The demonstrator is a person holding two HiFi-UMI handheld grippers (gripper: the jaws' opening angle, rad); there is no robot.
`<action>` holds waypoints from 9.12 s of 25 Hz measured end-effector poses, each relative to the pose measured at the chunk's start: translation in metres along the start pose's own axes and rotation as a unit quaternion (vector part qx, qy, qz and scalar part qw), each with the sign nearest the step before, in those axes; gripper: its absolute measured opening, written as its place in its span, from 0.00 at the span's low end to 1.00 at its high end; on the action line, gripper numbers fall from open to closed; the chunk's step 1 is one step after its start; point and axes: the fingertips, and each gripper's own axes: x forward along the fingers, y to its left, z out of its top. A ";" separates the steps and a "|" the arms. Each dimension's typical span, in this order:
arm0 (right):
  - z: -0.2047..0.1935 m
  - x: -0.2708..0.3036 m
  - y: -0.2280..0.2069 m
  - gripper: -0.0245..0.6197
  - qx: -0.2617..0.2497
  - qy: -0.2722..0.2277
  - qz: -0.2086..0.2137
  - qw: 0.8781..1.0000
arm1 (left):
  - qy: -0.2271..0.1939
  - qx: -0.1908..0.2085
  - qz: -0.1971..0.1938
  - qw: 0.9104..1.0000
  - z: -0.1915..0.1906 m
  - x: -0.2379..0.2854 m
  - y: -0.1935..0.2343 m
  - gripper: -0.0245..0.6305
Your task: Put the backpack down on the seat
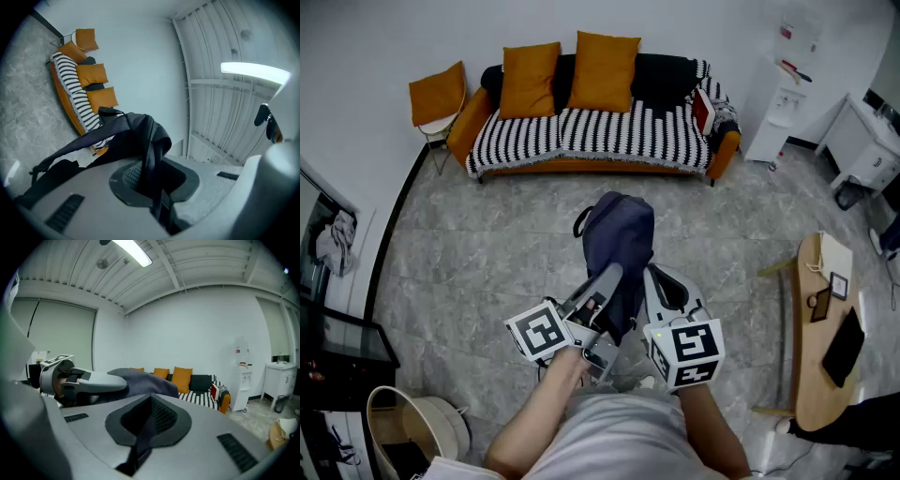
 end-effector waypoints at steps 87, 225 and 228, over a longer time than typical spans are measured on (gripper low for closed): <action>0.092 0.428 -0.289 0.04 0.020 0.027 0.000 0.999 | 0.017 -0.056 0.021 0.998 0.267 0.396 0.200 0.09; 0.040 1.084 -0.453 0.04 0.173 0.190 0.008 0.967 | 0.316 0.141 0.211 0.914 0.675 0.738 0.716 0.50; 0.054 1.084 -0.448 0.04 0.158 0.183 0.024 0.970 | 0.293 0.158 0.227 0.915 0.686 0.733 0.702 0.50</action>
